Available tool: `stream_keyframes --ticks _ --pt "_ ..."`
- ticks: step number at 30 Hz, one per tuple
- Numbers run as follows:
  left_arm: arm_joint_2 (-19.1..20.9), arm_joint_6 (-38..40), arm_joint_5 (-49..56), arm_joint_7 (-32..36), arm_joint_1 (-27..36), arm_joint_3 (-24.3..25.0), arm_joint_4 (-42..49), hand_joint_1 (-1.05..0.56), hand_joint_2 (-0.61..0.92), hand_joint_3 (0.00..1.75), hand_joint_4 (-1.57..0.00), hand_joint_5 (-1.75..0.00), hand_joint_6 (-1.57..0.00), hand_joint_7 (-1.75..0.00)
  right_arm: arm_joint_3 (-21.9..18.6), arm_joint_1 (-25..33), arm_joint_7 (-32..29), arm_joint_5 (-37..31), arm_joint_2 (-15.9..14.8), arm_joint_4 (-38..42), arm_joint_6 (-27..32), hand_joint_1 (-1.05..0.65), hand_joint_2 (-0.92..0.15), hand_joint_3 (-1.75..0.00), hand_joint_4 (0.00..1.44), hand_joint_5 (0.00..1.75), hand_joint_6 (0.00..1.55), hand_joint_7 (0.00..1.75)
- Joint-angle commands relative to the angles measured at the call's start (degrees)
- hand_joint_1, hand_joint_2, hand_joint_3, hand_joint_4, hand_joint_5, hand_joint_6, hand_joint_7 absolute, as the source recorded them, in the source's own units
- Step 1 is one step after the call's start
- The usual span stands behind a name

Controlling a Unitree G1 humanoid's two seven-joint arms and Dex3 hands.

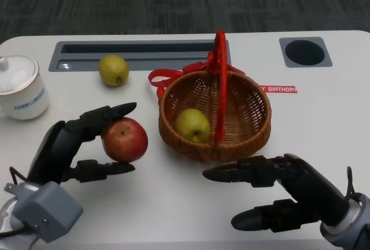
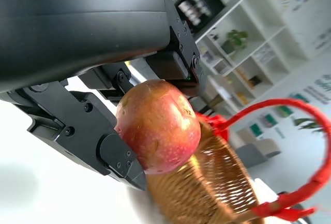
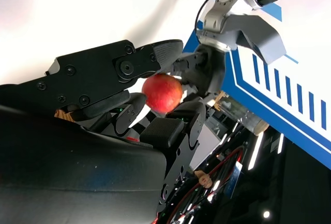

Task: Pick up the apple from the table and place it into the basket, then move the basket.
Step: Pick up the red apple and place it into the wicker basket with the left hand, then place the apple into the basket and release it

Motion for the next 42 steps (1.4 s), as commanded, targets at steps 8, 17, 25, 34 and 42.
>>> stream_keyframes --ticks 8,17,25,34,42 --pt "-1.4 1.0 -2.0 -2.6 -5.0 1.1 -4.5 -0.19 0.81 0.0 -1.27 -0.07 -1.14 -0.01 -0.6 0.8 -0.7 -0.1 -0.2 -0.7 0.0 -0.54 -0.92 -0.04 0.75 0.0 0.68 0.0" --pt "-4.3 3.3 -2.5 -4.9 -11.5 0.8 -0.8 -0.18 0.82 0.0 -1.28 -0.07 -1.13 0.0 -0.6 1.3 -1.2 -0.8 0.1 -1.3 -0.6 -0.54 -0.92 -0.05 0.75 0.0 0.68 0.0" --pt "-7.4 7.5 -2.0 -6.1 -17.9 0.1 5.4 -0.16 0.81 0.0 -1.25 -0.05 -1.13 0.0 -0.4 3.1 -2.0 -1.2 0.0 -4.5 0.5 -0.54 -0.92 -0.06 0.75 0.0 0.67 0.0" --pt "-10.2 12.5 -2.4 -9.3 -23.1 -0.4 12.0 -0.17 0.85 0.01 -1.25 -0.03 -1.11 0.0 -0.2 5.1 -2.5 -1.1 0.2 -7.3 0.5 -0.53 -0.92 -0.05 0.76 0.0 0.67 0.0" --pt "-11.5 14.8 -1.5 -9.2 -24.0 -0.6 14.6 -0.19 0.82 0.0 -1.17 -0.01 -1.04 0.0 -0.5 6.2 -3.2 -1.8 -0.2 -8.9 0.6 -0.54 -0.92 -0.06 0.74 0.0 0.67 0.0"
